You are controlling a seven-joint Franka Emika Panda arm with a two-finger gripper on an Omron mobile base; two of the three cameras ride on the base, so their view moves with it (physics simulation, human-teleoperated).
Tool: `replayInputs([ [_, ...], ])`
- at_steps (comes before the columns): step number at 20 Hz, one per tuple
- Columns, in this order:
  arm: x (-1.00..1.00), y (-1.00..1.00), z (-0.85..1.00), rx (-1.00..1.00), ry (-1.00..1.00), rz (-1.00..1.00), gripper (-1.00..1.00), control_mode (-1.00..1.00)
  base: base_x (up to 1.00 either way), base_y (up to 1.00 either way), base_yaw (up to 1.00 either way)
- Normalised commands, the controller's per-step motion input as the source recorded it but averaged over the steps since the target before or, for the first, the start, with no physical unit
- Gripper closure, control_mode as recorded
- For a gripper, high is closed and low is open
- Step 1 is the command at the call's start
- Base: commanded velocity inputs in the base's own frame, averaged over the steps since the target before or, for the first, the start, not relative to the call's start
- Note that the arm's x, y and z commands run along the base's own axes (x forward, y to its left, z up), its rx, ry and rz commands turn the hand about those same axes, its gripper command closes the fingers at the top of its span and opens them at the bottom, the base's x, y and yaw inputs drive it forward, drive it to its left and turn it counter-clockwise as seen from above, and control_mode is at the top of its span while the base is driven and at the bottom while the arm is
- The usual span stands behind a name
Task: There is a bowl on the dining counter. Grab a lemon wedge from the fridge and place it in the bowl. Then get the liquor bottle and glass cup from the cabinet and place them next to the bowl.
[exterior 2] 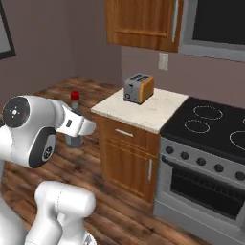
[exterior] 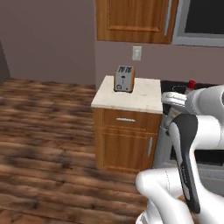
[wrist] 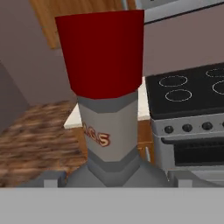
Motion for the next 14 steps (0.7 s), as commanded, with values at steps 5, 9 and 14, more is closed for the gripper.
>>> replayInputs([
  [5, 0.0, 0.0, 0.0, 0.0, 0.0, 0.0, 1.0, 1.0, -0.6, 1.0, 0.81],
  [9, 0.0, 0.0, 0.0, 0.0, 0.0, 0.0, 1.0, 1.0, -0.55, 0.95, 0.83],
  [14, 0.0, 0.0, 0.0, 0.0, 0.0, 0.0, 1.0, 1.0, -0.55, 0.92, 0.83],
])
